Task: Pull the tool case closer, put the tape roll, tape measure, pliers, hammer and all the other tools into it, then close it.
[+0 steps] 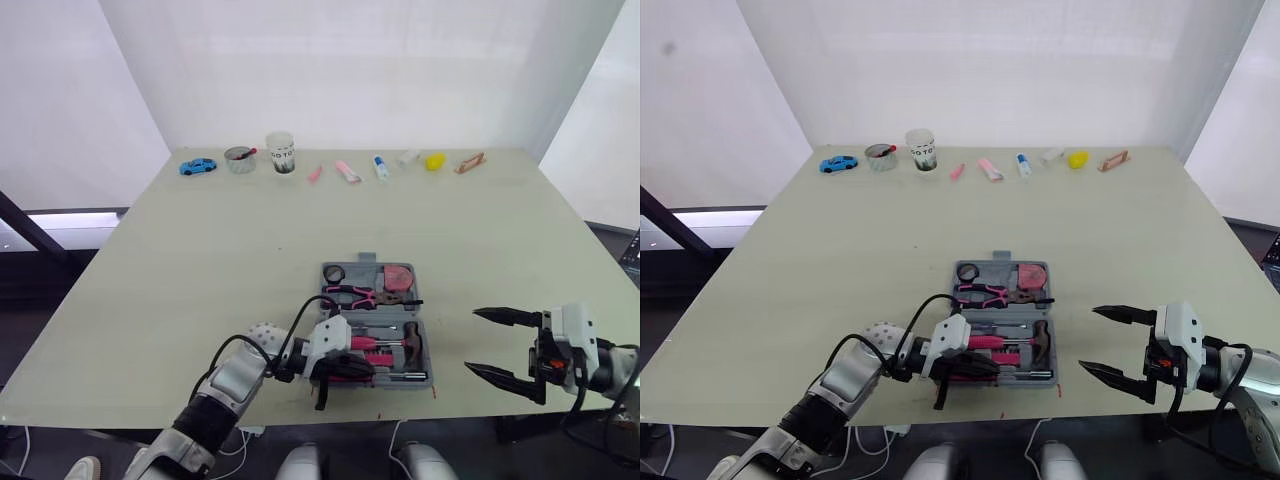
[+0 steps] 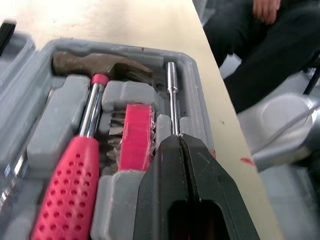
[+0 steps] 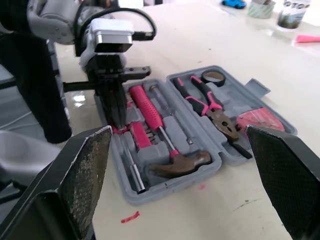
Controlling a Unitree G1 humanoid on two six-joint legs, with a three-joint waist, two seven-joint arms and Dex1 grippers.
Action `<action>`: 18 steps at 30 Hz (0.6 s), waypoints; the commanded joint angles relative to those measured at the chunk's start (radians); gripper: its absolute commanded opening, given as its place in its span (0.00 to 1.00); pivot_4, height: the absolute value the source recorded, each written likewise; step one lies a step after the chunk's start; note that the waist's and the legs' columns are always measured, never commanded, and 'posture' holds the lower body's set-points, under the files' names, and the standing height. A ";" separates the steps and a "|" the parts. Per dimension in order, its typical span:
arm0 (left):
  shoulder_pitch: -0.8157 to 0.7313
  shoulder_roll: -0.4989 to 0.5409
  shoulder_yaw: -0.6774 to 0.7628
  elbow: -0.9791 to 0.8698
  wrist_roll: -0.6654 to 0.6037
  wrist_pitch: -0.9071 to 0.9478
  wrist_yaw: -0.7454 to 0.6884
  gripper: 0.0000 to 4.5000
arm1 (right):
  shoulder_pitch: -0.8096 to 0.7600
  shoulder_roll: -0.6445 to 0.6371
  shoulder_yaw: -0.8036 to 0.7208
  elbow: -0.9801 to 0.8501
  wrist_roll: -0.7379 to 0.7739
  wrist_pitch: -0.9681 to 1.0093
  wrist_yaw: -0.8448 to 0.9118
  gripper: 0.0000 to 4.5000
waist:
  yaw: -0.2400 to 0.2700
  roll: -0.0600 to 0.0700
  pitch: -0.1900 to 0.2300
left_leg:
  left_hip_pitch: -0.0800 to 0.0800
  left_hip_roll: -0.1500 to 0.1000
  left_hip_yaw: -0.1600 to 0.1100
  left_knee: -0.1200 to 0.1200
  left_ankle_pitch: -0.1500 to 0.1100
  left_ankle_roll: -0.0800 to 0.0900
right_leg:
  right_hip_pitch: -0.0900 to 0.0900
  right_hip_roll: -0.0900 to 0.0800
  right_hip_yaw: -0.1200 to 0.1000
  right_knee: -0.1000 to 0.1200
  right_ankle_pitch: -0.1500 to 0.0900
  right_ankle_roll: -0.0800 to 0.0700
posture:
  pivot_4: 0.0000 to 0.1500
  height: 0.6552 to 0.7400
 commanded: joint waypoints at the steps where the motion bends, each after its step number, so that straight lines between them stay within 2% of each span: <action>1: 0.006 0.016 0.074 -0.099 -0.094 0.066 -0.008 0.01 | 0.012 0.016 -0.047 -0.003 0.024 -0.004 -0.035 1.00 | 0.001 0.000 0.000 | 0.000 0.000 0.000 0.000 0.000 0.000 | 0.000 0.000 0.000 0.000 0.000 0.000 | 1.00 1.00; 4: 0.028 0.033 0.147 -0.143 -0.136 0.102 0.033 0.01 | 0.032 0.034 -0.064 0.006 0.036 -0.002 -0.051 1.00 | 0.002 0.000 0.000 | 0.000 0.000 0.000 0.000 0.000 0.000 | 0.000 -0.001 0.000 0.000 0.000 0.000 | 1.00 1.00; 8: 0.093 0.037 0.294 -0.221 -0.192 0.172 0.175 0.01 | 0.077 0.054 -0.093 0.020 0.033 -0.004 -0.081 1.00 | 0.002 0.000 0.000 | 0.000 0.000 0.000 0.000 0.000 0.000 | 0.000 -0.001 0.000 0.000 0.000 0.000 | 1.00 1.00; 10: 0.121 0.026 0.342 -0.242 -0.240 0.182 0.187 0.01 | 0.088 0.057 -0.101 0.029 0.021 -0.011 -0.095 1.00 | 0.001 0.000 0.000 | 0.000 0.000 0.000 0.000 0.000 0.000 | 0.000 -0.001 0.000 0.000 0.000 0.000 | 1.00 1.00; 15: 0.233 0.057 0.478 -0.252 -0.224 0.146 0.288 0.01 | 0.108 0.085 -0.135 0.096 -0.025 -0.048 -0.164 1.00 | -0.001 0.000 0.000 | 0.001 0.000 0.001 -0.001 0.000 0.000 | 0.000 -0.001 0.001 0.000 0.000 0.000 | 1.00 1.00; 16: 0.261 0.064 0.508 -0.253 -0.224 0.135 0.304 0.10 | 0.112 0.089 -0.143 0.110 -0.028 -0.052 -0.168 1.00 | 0.000 0.000 0.000 | 0.001 0.000 0.001 -0.001 0.000 0.000 | 0.000 -0.001 0.001 0.000 0.000 0.000 | 1.00 1.00; 18: 0.309 0.070 0.556 -0.258 -0.232 0.130 0.332 0.19 | 0.120 0.088 -0.157 0.135 -0.033 -0.060 -0.170 1.00 | 0.001 0.000 0.000 | 0.001 0.000 0.001 -0.001 0.000 0.000 | 0.000 -0.001 0.001 0.000 -0.002 -0.004 | 1.00 1.00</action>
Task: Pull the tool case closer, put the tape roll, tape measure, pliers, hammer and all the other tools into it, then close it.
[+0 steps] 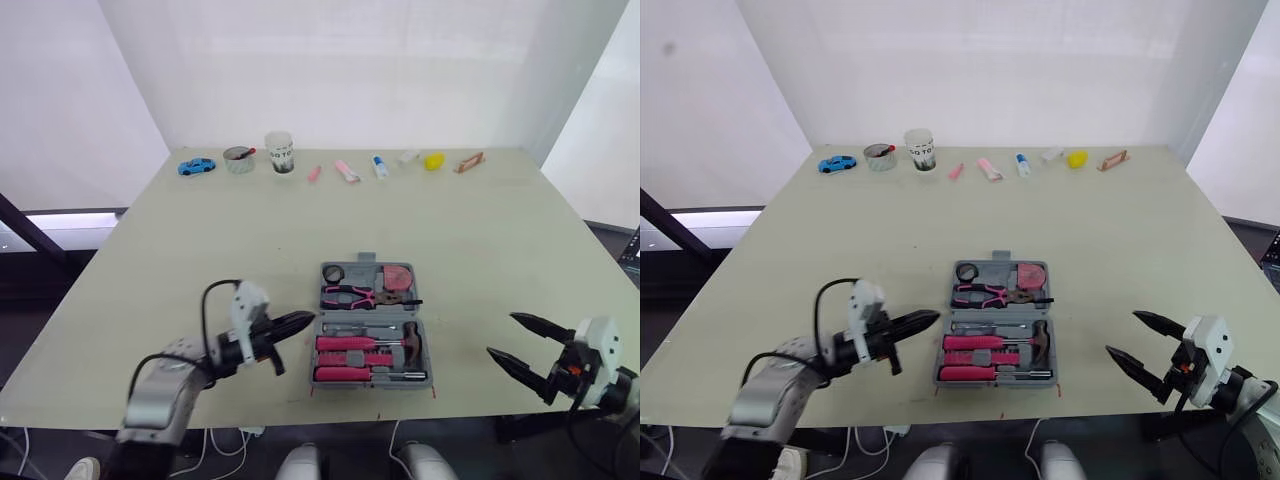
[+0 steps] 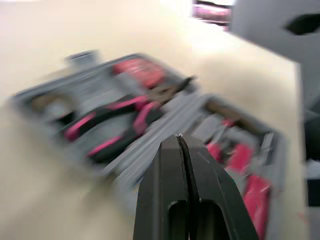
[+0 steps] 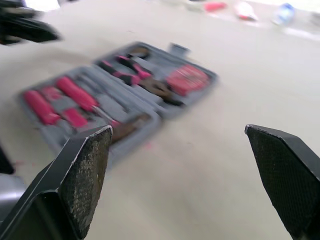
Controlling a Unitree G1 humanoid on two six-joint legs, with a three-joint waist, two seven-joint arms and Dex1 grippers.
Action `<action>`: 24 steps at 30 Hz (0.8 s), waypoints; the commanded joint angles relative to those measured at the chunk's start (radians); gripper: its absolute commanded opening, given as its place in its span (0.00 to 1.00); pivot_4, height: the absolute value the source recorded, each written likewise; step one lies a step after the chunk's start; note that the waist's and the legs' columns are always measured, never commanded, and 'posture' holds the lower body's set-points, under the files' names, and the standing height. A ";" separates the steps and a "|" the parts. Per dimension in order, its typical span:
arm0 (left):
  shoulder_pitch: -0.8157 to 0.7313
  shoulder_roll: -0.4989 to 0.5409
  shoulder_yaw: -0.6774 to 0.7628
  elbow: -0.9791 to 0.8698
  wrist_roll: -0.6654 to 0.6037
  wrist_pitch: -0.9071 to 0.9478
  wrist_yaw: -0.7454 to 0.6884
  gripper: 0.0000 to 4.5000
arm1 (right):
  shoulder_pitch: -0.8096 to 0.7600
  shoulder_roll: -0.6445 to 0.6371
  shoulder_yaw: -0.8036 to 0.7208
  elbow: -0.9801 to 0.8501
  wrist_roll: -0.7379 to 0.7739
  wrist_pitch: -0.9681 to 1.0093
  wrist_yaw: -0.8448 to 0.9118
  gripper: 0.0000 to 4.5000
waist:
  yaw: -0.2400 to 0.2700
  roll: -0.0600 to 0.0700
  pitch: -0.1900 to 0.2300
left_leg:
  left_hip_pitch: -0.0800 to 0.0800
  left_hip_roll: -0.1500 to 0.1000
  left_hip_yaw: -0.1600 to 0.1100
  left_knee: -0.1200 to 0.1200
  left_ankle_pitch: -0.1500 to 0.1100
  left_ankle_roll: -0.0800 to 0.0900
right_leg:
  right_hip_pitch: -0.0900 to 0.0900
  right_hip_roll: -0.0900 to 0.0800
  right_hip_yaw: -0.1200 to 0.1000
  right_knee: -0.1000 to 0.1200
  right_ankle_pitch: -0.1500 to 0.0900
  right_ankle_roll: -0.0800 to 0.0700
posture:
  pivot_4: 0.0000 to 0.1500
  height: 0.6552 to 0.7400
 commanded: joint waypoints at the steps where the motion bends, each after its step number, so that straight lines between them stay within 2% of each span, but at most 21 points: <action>1: 0.075 0.022 0.107 -0.025 -0.004 -0.044 0.053 0.28 | 0.016 -0.001 -0.052 0.021 -0.003 -0.035 -0.008 1.00 | 0.000 0.000 0.000 | 0.000 0.000 0.000 0.000 0.000 0.000 | 0.000 0.000 0.000 0.000 0.000 0.000 | 1.00 1.00; 2: 0.105 0.029 0.126 -0.023 -0.001 -0.055 0.057 0.42 | 0.023 -0.003 -0.059 0.030 -0.004 -0.039 -0.007 1.00 | 0.000 0.000 0.000 | 0.000 0.000 0.000 0.000 0.000 0.000 | 0.000 -0.001 0.000 0.000 0.000 0.000 | 1.00 1.00; 8: 0.272 0.058 0.254 -0.024 -0.028 -0.093 0.050 0.99 | 0.100 0.009 -0.125 0.018 0.031 -0.023 -0.022 1.00 | 0.001 0.000 0.000 | 0.000 0.001 0.001 0.000 0.000 0.000 | 0.000 -0.002 0.000 -0.001 0.000 0.000 | 1.00 1.00; 17: 0.407 0.051 0.345 0.015 -0.038 -0.132 0.043 0.99 | 0.239 0.059 -0.202 -0.017 0.059 -0.024 -0.048 1.00 | 0.002 -0.001 -0.001 | 0.001 0.003 0.002 -0.002 0.000 0.000 | 0.000 -0.005 0.000 -0.001 -0.003 0.003 | 1.00 1.00; 24: 0.329 0.057 0.299 0.051 -0.017 -0.167 0.042 0.99 | 0.233 0.060 -0.203 0.010 0.026 -0.049 -0.054 1.00 | 0.002 -0.001 -0.001 | 0.001 0.003 0.003 -0.002 0.000 0.000 | -0.001 -0.005 0.000 -0.001 -0.003 0.003 | 1.00 1.00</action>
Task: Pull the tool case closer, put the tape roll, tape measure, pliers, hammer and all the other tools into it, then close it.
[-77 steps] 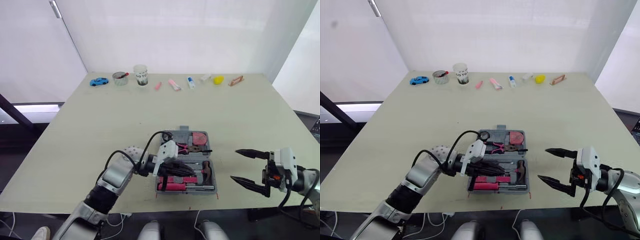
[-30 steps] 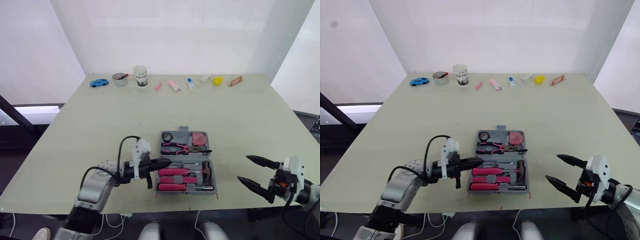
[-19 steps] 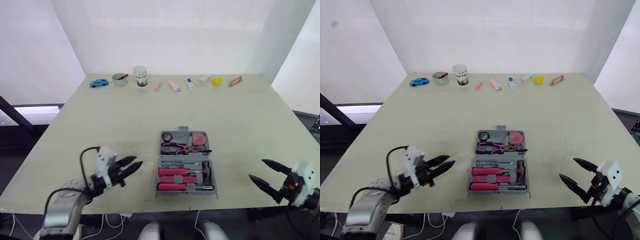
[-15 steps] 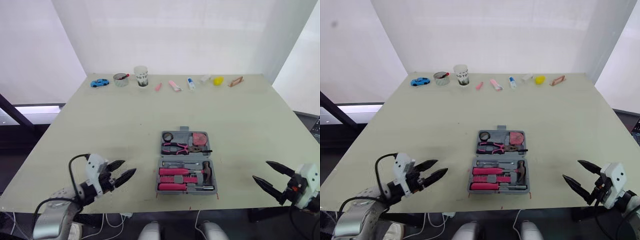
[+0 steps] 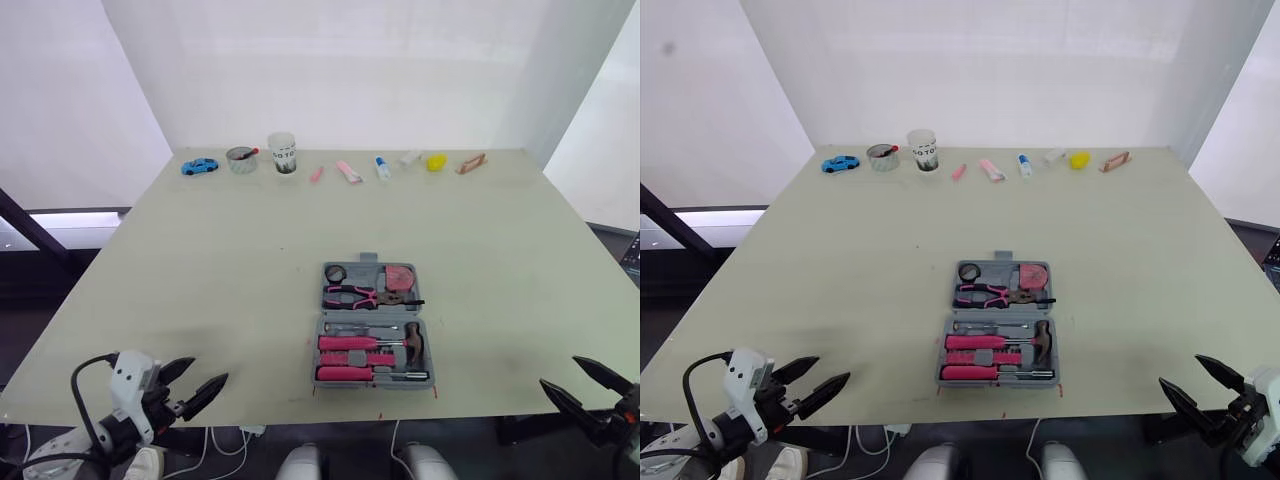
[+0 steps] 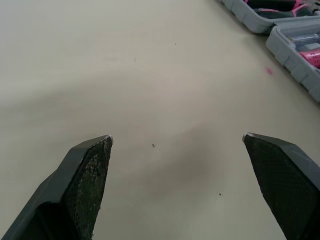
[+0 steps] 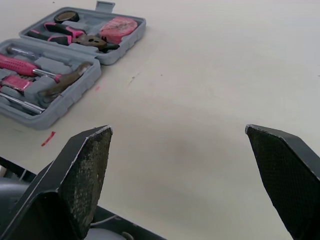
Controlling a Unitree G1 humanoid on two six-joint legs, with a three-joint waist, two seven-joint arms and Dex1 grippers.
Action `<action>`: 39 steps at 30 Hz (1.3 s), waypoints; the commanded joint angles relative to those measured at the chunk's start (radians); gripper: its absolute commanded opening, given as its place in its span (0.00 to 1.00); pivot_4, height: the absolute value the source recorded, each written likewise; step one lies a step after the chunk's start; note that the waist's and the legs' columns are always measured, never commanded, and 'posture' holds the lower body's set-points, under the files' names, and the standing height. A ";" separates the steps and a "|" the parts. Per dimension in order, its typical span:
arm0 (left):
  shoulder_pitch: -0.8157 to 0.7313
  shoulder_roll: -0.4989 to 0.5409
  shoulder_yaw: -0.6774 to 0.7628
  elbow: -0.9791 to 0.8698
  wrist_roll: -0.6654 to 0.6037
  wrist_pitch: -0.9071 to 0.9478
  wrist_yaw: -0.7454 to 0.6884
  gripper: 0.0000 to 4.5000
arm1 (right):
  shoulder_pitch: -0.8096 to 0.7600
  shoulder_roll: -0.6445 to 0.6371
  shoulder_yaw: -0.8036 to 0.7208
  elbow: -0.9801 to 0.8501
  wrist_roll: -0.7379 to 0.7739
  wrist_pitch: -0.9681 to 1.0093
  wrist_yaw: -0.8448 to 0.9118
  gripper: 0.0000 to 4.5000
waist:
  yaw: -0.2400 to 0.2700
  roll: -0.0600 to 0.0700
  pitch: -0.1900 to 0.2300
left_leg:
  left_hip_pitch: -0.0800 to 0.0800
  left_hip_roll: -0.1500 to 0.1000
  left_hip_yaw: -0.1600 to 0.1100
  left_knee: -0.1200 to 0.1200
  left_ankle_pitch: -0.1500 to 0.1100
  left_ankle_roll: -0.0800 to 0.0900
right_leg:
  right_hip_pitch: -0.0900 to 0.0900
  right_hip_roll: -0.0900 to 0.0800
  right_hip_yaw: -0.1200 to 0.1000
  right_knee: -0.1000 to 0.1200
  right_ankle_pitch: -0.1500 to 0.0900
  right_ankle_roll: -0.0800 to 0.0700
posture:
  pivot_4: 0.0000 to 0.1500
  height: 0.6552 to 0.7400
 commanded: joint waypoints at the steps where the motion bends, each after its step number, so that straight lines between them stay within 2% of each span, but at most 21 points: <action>1: -0.048 0.011 -0.007 0.012 0.004 -0.041 -0.005 0.99 | -0.022 -0.009 -0.021 -0.001 -0.013 -0.029 -0.011 1.00 | 0.000 0.000 0.000 | 0.000 0.000 0.000 0.000 0.000 0.000 | 0.000 0.000 0.000 0.000 0.000 0.000 | 1.00 1.00; 5: -0.117 0.032 -0.033 0.046 0.004 -0.033 -0.022 0.99 | -0.060 -0.022 0.025 -0.002 -0.069 -0.007 -0.042 1.00 | -0.001 0.001 0.000 | -0.001 -0.001 0.000 0.000 0.000 0.000 | 0.000 0.001 0.000 0.000 0.002 -0.004 | 1.00 1.00; 8: -0.203 0.056 -0.089 0.118 0.067 -0.058 -0.015 0.99 | -0.121 -0.038 0.083 -0.005 -0.130 0.031 -0.096 1.00 | -0.002 0.000 0.000 | -0.001 -0.003 0.000 -0.001 0.000 0.000 | 0.000 0.002 0.000 0.000 0.002 -0.004 | 1.00 1.00; 14: -0.352 0.069 -0.153 0.237 0.089 -0.071 -0.058 0.99 | -0.213 -0.047 0.136 -0.012 -0.134 0.064 -0.108 1.00 | -0.001 0.001 0.000 | -0.001 -0.003 0.000 -0.001 0.000 0.000 | 0.000 0.003 0.000 0.000 0.002 -0.004 | 1.00 1.00; 16: -0.397 0.069 -0.173 0.273 0.093 -0.073 -0.075 0.91 | -0.242 -0.053 0.162 -0.015 -0.132 0.086 -0.102 1.00 | -0.001 0.000 0.000 | -0.002 -0.003 0.000 -0.001 0.000 0.000 | 0.000 0.003 0.000 0.000 0.003 -0.003 | 1.00 1.00; 19: -0.452 0.072 -0.201 0.332 0.111 -0.090 -0.100 0.66 | -0.274 -0.059 0.193 -0.009 -0.139 0.103 -0.098 0.82 | -0.001 0.000 0.000 | -0.002 -0.004 0.000 -0.001 0.000 0.000 | 0.000 0.003 0.000 0.000 0.003 -0.002 | 1.00 1.00; 23: -0.581 0.075 -0.258 0.454 0.139 -0.093 -0.154 0.27 | -0.386 -0.065 0.278 0.049 -0.161 0.110 -0.060 0.42 | -0.003 0.000 0.000 | -0.002 -0.004 0.000 -0.001 0.000 0.000 | 0.000 0.004 0.000 0.000 0.004 -0.002 | 1.00 1.00; 25: -0.631 0.078 -0.291 0.511 0.154 -0.106 -0.201 0.02 | -0.446 -0.073 0.323 0.097 -0.195 0.104 -0.046 0.16 | -0.003 0.000 0.000 | -0.002 -0.004 0.000 0.001 0.000 0.000 | 0.000 0.004 0.000 0.001 0.004 -0.002 | 1.00 1.00; 26: -0.647 0.078 -0.299 0.534 0.159 -0.114 -0.216 0.00 | -0.467 -0.078 0.338 0.117 -0.208 0.107 -0.043 0.05 | -0.003 0.000 0.000 | -0.002 -0.004 0.001 0.001 0.000 0.000 | 0.000 0.004 0.000 0.001 0.004 -0.002 | 1.00 1.00; 27: -0.675 0.077 -0.316 0.572 0.166 -0.119 -0.243 0.00 | -0.506 -0.080 0.365 0.149 -0.227 0.111 -0.038 0.02 | -0.003 0.000 0.000 | -0.002 -0.004 0.002 0.001 0.000 0.000 | 0.000 0.005 0.000 0.001 0.004 -0.001 | 1.00 1.00; 39: -0.908 0.024 -0.459 0.957 0.321 -0.302 -0.368 0.00 | -0.795 -0.031 0.592 0.402 -0.412 0.065 -0.031 0.02 | -0.003 0.000 0.000 | -0.004 -0.004 0.003 0.000 0.000 0.000 | -0.001 0.005 -0.001 0.000 0.005 0.000 | 1.00 1.00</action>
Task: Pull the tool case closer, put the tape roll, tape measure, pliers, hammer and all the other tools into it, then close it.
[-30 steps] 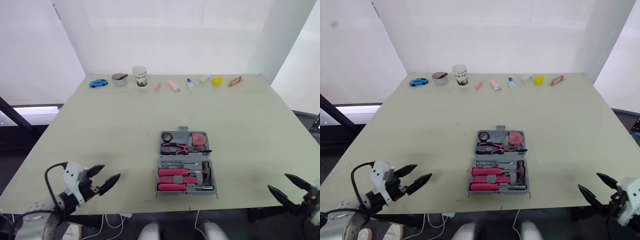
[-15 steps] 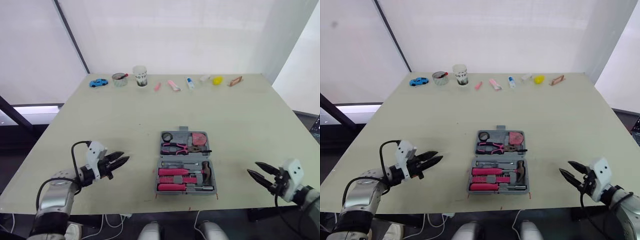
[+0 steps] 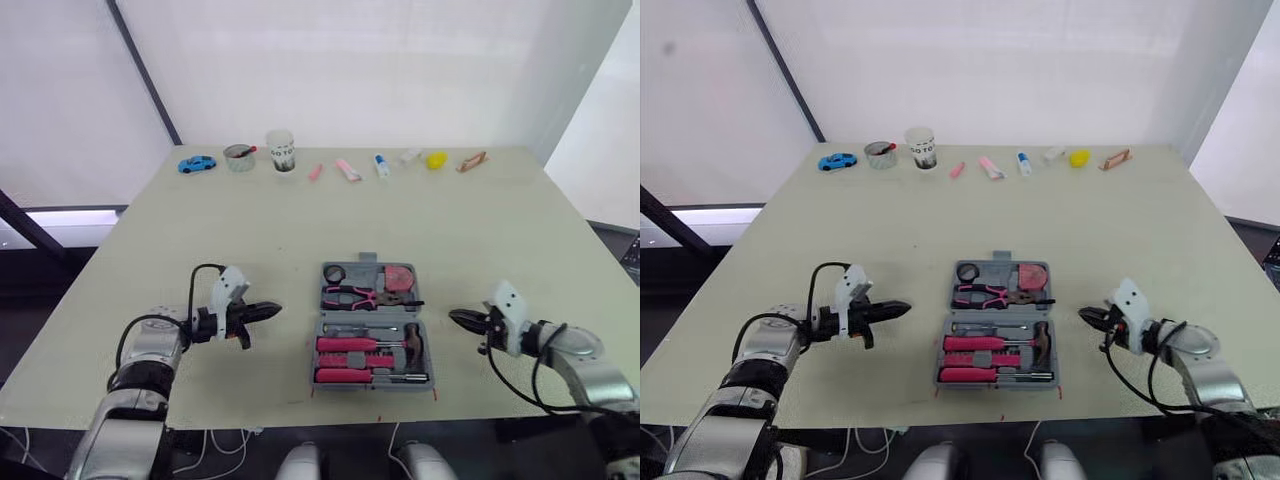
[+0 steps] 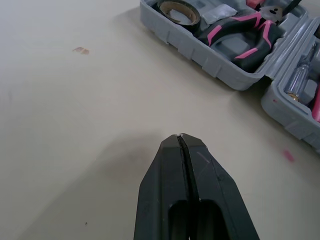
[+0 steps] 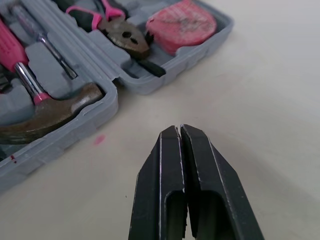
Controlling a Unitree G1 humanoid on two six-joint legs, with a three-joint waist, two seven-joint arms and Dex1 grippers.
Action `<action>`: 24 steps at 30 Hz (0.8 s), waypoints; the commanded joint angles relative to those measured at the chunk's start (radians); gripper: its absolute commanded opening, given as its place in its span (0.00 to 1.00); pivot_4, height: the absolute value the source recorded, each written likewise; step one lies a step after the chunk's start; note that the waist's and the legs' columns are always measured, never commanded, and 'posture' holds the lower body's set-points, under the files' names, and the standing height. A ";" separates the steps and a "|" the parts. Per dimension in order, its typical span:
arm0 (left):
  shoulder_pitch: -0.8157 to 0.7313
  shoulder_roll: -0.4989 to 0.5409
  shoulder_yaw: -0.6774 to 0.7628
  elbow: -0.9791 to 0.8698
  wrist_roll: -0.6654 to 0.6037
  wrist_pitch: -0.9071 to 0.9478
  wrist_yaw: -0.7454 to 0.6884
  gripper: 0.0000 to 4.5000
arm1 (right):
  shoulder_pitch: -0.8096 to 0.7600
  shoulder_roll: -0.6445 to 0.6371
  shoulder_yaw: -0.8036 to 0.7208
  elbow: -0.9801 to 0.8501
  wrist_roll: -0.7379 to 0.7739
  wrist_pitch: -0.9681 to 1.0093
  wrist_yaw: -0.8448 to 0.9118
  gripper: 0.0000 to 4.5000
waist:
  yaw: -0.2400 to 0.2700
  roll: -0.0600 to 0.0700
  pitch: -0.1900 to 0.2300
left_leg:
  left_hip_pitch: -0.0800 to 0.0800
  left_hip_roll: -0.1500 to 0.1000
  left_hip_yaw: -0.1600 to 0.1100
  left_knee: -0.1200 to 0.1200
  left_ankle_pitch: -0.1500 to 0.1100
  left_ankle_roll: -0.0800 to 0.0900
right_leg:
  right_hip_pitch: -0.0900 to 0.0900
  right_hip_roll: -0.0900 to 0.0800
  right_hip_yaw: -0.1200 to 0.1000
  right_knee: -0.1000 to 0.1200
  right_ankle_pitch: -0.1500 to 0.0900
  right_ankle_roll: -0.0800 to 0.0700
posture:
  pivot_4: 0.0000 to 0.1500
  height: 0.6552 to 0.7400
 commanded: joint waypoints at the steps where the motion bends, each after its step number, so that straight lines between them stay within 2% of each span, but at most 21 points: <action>1: -0.039 -0.008 -0.034 0.073 0.055 -0.097 -0.029 0.00 | -0.048 0.006 0.036 0.038 -0.052 -0.052 -0.001 0.02 | 0.000 0.000 0.000 | 0.000 0.000 0.000 0.000 0.000 0.000 | 0.000 0.000 0.000 0.000 0.000 0.000 | 1.00 1.00; 7: -0.092 -0.043 -0.062 0.168 0.102 -0.157 -0.060 0.00 | -0.104 0.054 0.113 0.124 -0.120 -0.081 -0.002 0.02 | 0.002 0.000 0.000 | 0.000 0.000 -0.001 0.000 0.000 0.000 | 0.000 0.000 -0.001 0.001 0.000 0.000 | 1.00 1.00; 24: -0.111 -0.092 -0.101 0.220 0.154 -0.162 -0.122 0.00 | -0.149 0.110 0.134 0.196 -0.143 -0.112 0.021 0.02 | 0.000 0.000 -0.001 | 0.001 0.000 -0.001 0.001 0.000 0.000 | 0.001 0.000 0.000 0.002 0.000 0.000 | 1.00 1.00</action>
